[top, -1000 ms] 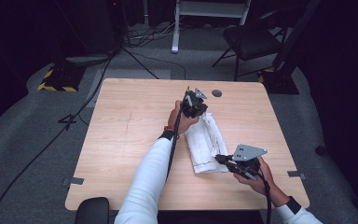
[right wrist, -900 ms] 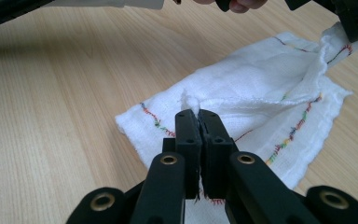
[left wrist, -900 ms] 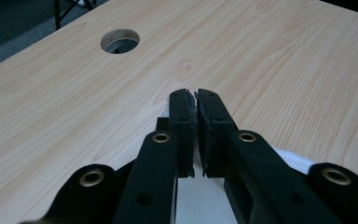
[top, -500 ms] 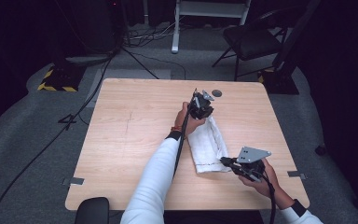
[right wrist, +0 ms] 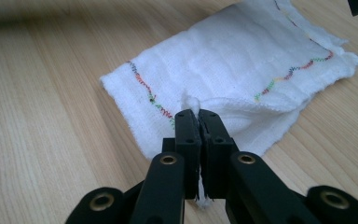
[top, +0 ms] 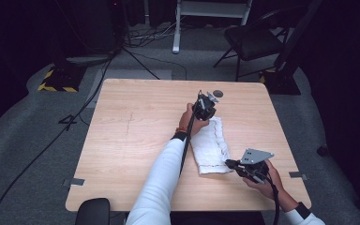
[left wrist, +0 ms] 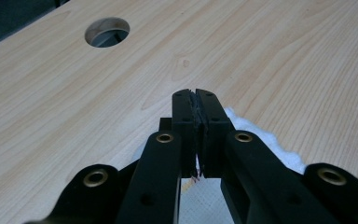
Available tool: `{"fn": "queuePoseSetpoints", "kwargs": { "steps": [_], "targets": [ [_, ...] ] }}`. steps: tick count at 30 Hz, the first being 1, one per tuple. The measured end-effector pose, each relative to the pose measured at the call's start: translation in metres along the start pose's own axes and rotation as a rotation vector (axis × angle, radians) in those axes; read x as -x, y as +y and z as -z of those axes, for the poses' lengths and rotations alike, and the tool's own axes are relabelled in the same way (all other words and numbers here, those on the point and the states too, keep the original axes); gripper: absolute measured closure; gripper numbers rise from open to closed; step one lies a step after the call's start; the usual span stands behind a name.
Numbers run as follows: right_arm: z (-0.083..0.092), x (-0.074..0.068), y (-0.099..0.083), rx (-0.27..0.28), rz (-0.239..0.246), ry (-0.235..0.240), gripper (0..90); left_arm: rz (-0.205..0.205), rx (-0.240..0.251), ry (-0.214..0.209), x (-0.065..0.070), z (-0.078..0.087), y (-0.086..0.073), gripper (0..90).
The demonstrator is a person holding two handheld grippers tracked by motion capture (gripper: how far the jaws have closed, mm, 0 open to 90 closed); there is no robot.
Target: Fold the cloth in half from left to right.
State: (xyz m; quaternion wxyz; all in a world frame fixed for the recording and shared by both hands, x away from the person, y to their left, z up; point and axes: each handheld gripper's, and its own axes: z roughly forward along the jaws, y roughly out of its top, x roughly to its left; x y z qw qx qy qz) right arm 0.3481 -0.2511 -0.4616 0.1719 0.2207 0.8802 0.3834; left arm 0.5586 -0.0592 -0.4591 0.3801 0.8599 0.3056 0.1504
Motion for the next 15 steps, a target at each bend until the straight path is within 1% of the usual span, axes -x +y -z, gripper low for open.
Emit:
{"fn": "queuePoseSetpoints", "kwargs": {
  "steps": [3, 4, 6, 8, 9, 11, 12, 13, 15],
  "targets": [
    [-0.001, 0.002, -0.002, -0.012, -0.014, -0.003, 87.3, -0.009, -0.006, 0.003, 0.0, 0.002, 0.0, 86.9],
    [-0.002, 0.002, -0.003, -0.018, -0.017, -0.004, 87.1, -0.005, 0.001, 0.003, 0.0, 0.003, 0.0, 86.8],
    [-0.002, 0.003, -0.005, -0.033, -0.023, 0.001, 86.1, -0.009, 0.001, 0.005, -0.001, 0.006, 0.0, 86.2],
    [-0.003, 0.003, -0.009, -0.056, -0.03, -0.009, 81.5, -0.021, 0.001, 0.004, 0.0, 0.01, -0.001, 84.5],
    [-0.003, 0.004, -0.011, -0.064, -0.042, -0.014, 80.5, -0.026, 0.0, 0.003, -0.001, 0.013, -0.001, 83.8],
    [-0.003, 0.006, -0.016, -0.081, -0.065, -0.016, 75.5, -0.036, 0.004, -0.005, -0.001, 0.02, -0.002, 81.2],
    [-0.003, 0.007, -0.019, -0.088, -0.072, -0.028, 72.7, -0.039, 0.006, -0.006, 0.0, 0.023, -0.004, 79.2],
    [-0.003, 0.008, -0.02, -0.09, -0.081, -0.031, 70.9, -0.053, 0.003, -0.007, -0.001, 0.027, -0.005, 76.4],
    [0.0, 0.01, -0.023, -0.089, -0.1, -0.033, 64.7, -0.061, 0.009, -0.01, -0.001, 0.036, -0.009, 72.2]
  ]
}}
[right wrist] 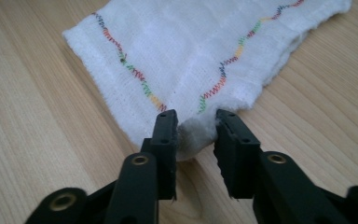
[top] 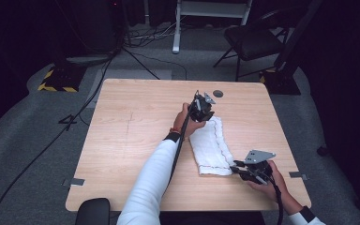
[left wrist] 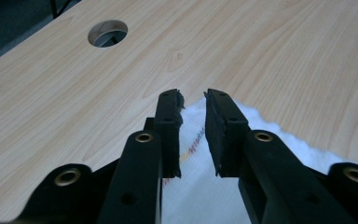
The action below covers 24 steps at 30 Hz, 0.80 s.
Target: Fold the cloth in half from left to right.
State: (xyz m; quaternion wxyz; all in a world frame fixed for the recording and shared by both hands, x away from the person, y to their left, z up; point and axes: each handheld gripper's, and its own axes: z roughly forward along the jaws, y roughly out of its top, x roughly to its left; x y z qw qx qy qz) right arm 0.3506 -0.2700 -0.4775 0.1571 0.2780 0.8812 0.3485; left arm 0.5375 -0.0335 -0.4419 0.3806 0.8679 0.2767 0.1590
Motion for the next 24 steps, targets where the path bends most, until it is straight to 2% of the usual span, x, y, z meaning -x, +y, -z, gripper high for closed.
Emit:
{"fn": "queuePoseSetpoints", "kwargs": {
  "steps": [2, 6, 7, 12, 15, 18, 24],
  "targets": [
    [0.001, 0.003, -0.002, 0.0, -0.019, -0.007, 59.9, 0.006, 0.002, 0.009, 0.001, 0.009, -0.006, 63.7],
    [0.005, 0.008, -0.003, 0.008, -0.05, -0.017, 52.2, -0.023, -0.014, 0.029, 0.006, 0.027, -0.016, 50.3],
    [0.006, 0.009, -0.003, 0.017, -0.057, -0.023, 50.7, -0.018, -0.001, 0.023, 0.008, 0.032, -0.02, 47.1],
    [0.011, 0.015, -0.001, 0.054, -0.074, -0.052, 46.5, -0.013, 0.003, -0.028, 0.019, 0.053, -0.038, 34.0],
    [0.009, 0.017, 0.0, 0.057, -0.069, -0.065, 45.9, -0.028, -0.015, -0.05, 0.03, 0.06, -0.052, 28.7],
    [0.004, 0.021, 0.003, 0.064, -0.064, -0.064, 46.2, -0.021, -0.007, -0.08, 0.042, 0.062, -0.066, 27.8],
    [-0.017, 0.027, 0.012, 0.025, -0.016, -0.061, 46.4, -0.101, -0.097, -0.133, 0.067, 0.052, -0.08, 27.7]
  ]
}}
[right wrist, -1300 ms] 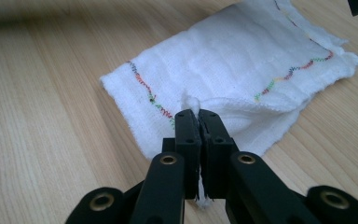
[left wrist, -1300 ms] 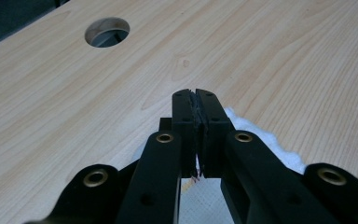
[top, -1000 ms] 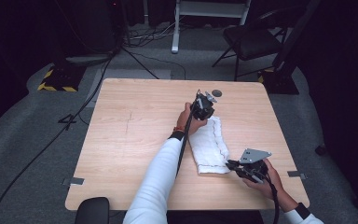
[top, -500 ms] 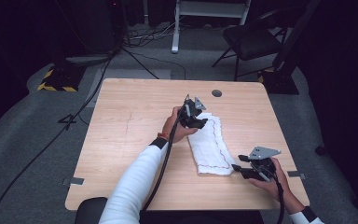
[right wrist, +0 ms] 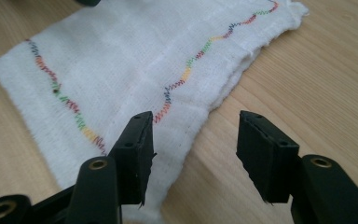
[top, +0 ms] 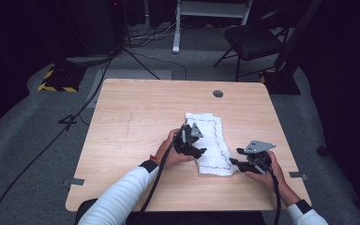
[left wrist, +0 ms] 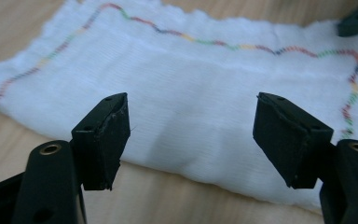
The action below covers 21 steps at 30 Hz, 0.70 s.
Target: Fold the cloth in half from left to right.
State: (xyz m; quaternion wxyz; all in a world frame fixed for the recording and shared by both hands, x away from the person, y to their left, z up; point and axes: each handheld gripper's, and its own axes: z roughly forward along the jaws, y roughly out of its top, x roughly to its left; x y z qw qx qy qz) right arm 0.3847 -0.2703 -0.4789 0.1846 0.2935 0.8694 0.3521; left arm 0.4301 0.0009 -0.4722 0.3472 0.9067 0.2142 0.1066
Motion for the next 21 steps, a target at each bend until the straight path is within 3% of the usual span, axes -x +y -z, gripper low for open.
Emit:
{"fn": "queuePoseSetpoints", "kwargs": {
  "steps": [4, 12, 17, 21],
  "targets": [
    [-0.014, 0.007, 0.008, -0.015, 0.027, -0.018, 45.2, -0.056, -0.066, -0.01, 0.011, -0.013, -0.002, 26.6],
    [-0.034, 0.015, 0.017, -0.031, 0.044, 0.002, 43.8, -0.04, -0.063, -0.018, 0.012, -0.012, -0.009, 26.3],
    [-0.034, 0.015, 0.016, -0.029, 0.028, 0.022, 43.1, -0.075, -0.046, 0.015, 0.018, -0.007, -0.015, 28.0],
    [-0.034, 0.013, 0.015, -0.026, 0.016, 0.047, 43.8, -0.06, -0.043, -0.001, 0.017, -0.003, -0.021, 28.3]
  ]
}}
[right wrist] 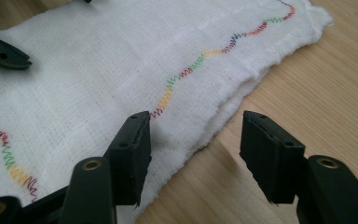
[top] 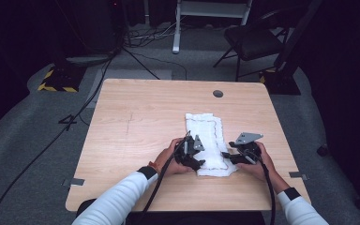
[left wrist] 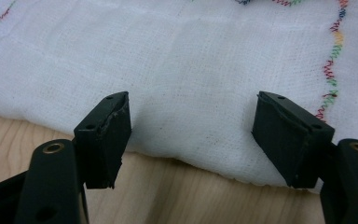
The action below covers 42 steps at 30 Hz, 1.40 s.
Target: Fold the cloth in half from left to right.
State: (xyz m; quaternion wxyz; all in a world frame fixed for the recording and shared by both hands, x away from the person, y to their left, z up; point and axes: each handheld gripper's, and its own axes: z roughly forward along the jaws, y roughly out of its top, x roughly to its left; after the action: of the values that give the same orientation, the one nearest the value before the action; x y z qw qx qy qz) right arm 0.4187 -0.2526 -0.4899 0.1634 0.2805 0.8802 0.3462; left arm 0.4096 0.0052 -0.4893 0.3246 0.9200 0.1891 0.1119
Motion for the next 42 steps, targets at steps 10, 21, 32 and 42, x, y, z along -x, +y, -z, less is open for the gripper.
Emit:
{"fn": "queuePoseSetpoints", "kwargs": {
  "steps": [10, 21, 32, 42],
  "targets": [
    [-0.002, -0.013, 0.003, 0.002, 0.014, 0.042, 45.0, 0.023, 0.007, -0.037, 0.0, 0.01, -0.015, 28.8],
    [-0.003, -0.036, 0.007, -0.005, 0.04, 0.087, 46.3, 0.024, 0.01, -0.047, 0.005, 0.025, -0.033, 29.0],
    [0.001, -0.038, 0.01, -0.007, 0.056, 0.087, 40.7, 0.048, 0.011, -0.038, 0.004, 0.039, -0.033, 22.1],
    [0.016, -0.002, 0.019, 0.073, -0.04, -0.004, 40.3, 0.102, 0.073, 0.033, -0.023, 0.056, -0.029, 21.5]
  ]
}}
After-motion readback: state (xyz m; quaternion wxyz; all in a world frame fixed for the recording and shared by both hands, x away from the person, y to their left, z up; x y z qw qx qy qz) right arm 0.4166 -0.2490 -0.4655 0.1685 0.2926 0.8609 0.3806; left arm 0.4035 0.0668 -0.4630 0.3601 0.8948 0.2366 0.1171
